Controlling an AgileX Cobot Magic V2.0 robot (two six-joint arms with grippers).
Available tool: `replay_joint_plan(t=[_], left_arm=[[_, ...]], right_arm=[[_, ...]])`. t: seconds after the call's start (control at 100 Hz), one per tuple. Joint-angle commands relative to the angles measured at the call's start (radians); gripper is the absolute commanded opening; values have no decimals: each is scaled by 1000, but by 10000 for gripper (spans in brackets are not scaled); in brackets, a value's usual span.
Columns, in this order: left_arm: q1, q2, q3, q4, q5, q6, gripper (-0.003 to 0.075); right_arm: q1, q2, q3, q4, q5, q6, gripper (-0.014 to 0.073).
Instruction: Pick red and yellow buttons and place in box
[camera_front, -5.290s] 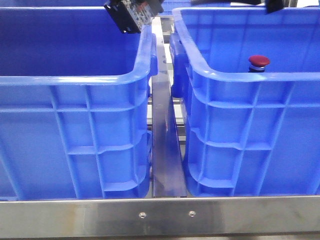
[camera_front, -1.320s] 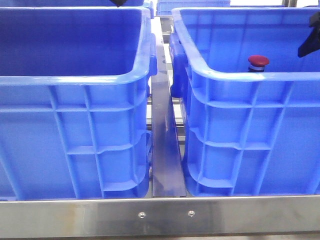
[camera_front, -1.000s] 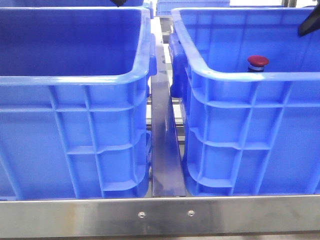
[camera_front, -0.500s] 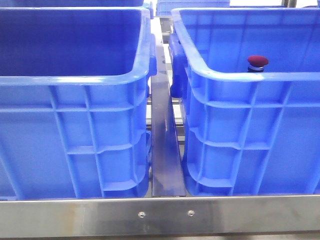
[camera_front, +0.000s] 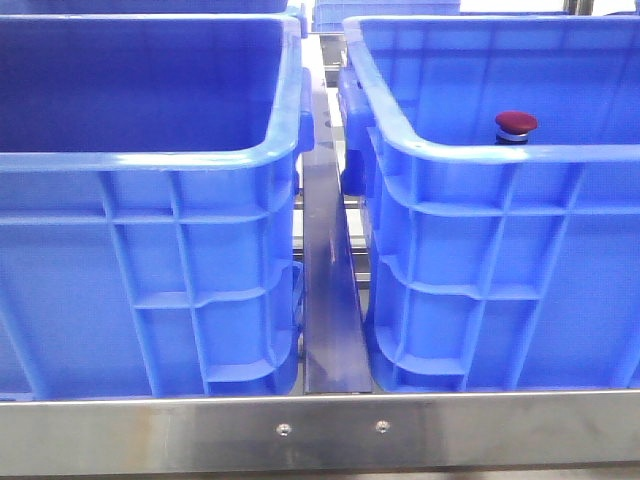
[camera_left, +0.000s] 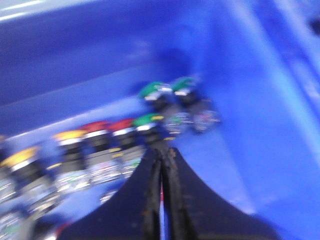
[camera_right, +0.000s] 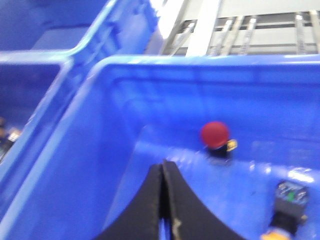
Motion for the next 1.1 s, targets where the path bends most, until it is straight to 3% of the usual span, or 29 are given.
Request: replay_joint_plan(t=[0.0,0.31,0.57,0.76,1.09], left_arm=[[55,-96,30,-6,-100,-12,-20],[212,-367,263,-6,-211,-12,-20],[302,-599,421,-6,-275,-12,-20],[315,-759,535,-6,-356,-12,-20],[315,-1029,698,-6,-414,-12,-20]], right_arm=[[-7,-54,-2,26,38,-12,-95],[56,-135,105,27,44,-13,-95],[214,-234,188,27,-118,-34,-95],[301,-378,276,27,-241,-49,-95],[304,-707,459,27,-422,-49,-95]])
